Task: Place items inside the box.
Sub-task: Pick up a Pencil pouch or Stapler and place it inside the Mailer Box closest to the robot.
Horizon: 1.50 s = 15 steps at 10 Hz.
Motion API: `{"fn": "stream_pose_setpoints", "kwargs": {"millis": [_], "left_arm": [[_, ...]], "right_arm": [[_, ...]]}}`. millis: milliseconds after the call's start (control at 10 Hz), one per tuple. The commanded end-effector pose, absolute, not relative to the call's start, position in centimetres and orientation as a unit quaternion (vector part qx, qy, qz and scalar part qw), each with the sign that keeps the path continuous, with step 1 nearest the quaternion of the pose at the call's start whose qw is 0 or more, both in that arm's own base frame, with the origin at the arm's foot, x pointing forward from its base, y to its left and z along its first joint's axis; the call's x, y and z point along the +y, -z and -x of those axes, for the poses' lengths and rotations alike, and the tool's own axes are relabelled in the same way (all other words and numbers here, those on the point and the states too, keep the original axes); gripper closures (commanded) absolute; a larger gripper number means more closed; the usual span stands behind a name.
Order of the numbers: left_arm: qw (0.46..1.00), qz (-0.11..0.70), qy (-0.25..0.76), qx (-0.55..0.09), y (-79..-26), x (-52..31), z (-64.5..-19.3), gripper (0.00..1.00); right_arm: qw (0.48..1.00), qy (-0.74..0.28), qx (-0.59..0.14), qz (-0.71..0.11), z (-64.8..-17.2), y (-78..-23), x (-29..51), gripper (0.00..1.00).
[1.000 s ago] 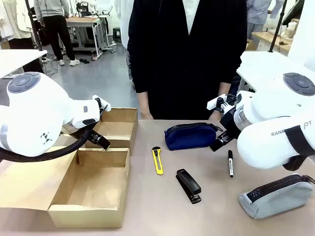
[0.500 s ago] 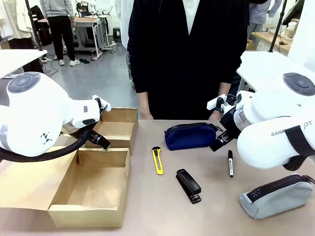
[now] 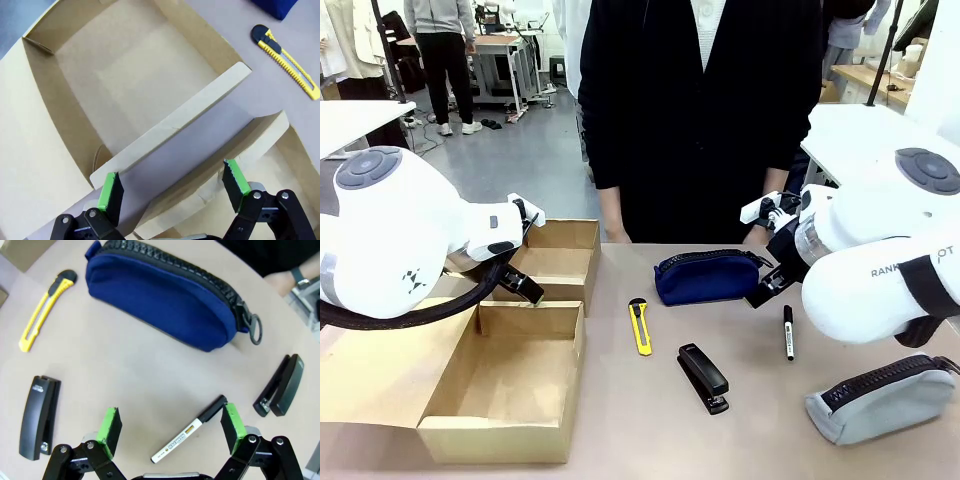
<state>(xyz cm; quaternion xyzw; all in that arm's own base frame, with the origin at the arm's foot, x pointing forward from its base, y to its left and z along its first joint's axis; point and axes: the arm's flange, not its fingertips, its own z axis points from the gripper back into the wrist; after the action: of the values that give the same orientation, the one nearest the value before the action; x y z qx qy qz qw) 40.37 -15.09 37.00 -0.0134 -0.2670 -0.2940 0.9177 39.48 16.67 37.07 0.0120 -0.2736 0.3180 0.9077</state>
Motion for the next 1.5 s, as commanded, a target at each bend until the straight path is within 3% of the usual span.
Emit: {"fn": "stream_pose_setpoints", "kwargs": {"millis": [0,500,600,700,1000,1200,1400], "left_arm": [[0.918,0.013,0.294,-0.267,-37.0,-15.1,-40.4,0.00],[0.918,0.013,0.294,-0.267,-37.0,-15.1,-40.4,0.00],[0.908,0.053,0.307,-0.279,-39.1,-14.9,-39.7,0.00],[0.915,0.125,0.283,-0.258,-42.8,-14.4,-38.3,0.00],[0.928,0.237,0.203,-0.201,-51.0,-8.7,-34.0,0.00],[0.872,0.416,0.179,-0.188,-53.0,0.6,-32.4,0.00],[0.807,0.542,0.045,-0.232,-50.7,11.0,-31.7,0.00]], "right_arm": [[0.908,-0.318,-0.274,-0.012,-39.5,-37.1,16.7,0.00],[0.908,-0.318,-0.274,-0.012,-39.5,-37.1,16.7,0.00],[0.904,-0.331,-0.270,-0.020,-39.5,-38.7,16.5,0.00],[0.913,-0.316,-0.252,-0.062,-38.7,-42.4,15.4,0.00],[0.935,-0.187,-0.197,-0.226,-32.2,-51.6,8.5,0.00],[0.896,-0.042,-0.216,-0.385,-28.9,-54.0,-3.6,0.00],[0.822,0.107,-0.242,-0.504,-28.4,-52.6,-14.9,0.00]]}}
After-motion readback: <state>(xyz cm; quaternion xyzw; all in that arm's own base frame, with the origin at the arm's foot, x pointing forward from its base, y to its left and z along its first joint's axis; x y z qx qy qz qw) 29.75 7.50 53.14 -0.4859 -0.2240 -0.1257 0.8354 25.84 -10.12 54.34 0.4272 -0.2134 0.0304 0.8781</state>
